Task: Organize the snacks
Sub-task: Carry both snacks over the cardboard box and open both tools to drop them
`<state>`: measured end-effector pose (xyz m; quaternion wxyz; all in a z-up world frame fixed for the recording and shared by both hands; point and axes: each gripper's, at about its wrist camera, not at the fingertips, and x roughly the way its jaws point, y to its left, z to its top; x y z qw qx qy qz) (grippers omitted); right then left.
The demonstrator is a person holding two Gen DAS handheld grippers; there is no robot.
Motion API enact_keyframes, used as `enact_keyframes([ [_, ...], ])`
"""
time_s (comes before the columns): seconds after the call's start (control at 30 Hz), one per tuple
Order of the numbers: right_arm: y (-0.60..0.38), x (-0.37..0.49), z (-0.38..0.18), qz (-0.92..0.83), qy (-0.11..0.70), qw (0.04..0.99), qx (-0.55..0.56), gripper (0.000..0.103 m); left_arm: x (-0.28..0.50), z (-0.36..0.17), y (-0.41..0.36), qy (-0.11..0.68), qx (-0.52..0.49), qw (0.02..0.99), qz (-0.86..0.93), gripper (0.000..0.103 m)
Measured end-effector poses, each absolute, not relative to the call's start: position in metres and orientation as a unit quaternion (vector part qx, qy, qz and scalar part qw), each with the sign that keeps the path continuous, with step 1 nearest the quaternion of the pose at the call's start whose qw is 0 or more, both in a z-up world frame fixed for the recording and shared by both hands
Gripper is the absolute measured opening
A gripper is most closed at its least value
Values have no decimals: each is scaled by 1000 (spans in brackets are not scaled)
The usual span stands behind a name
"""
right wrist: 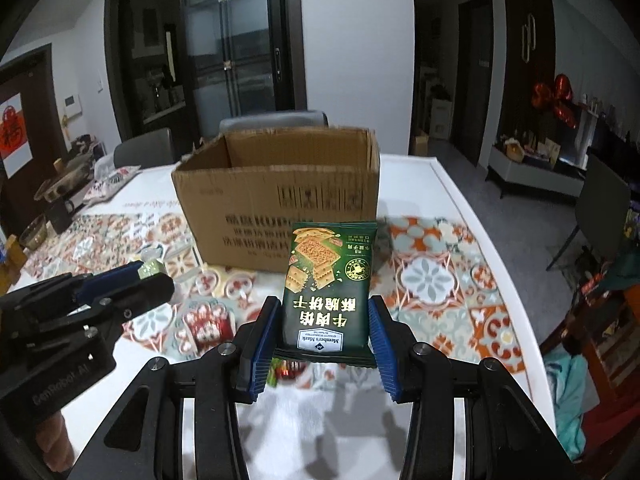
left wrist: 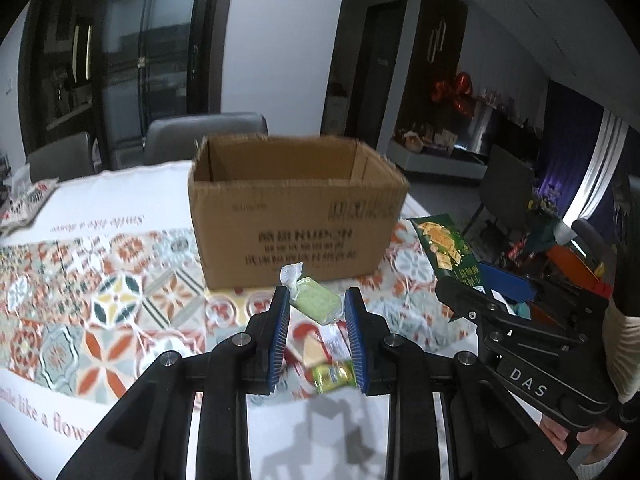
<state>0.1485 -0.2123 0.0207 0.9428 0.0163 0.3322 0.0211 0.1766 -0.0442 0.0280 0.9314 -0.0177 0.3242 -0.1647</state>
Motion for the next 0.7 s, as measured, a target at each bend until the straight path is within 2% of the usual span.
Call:
enact_keyframes([
  [0.3, -209, 173, 58, 31, 293, 955, 18, 45, 199, 67, -39, 288, 5, 946, -151, 28],
  [0.7, -201, 232, 85, 54, 304, 951, 6, 45, 245, 95, -31, 284, 28, 948, -142, 28],
])
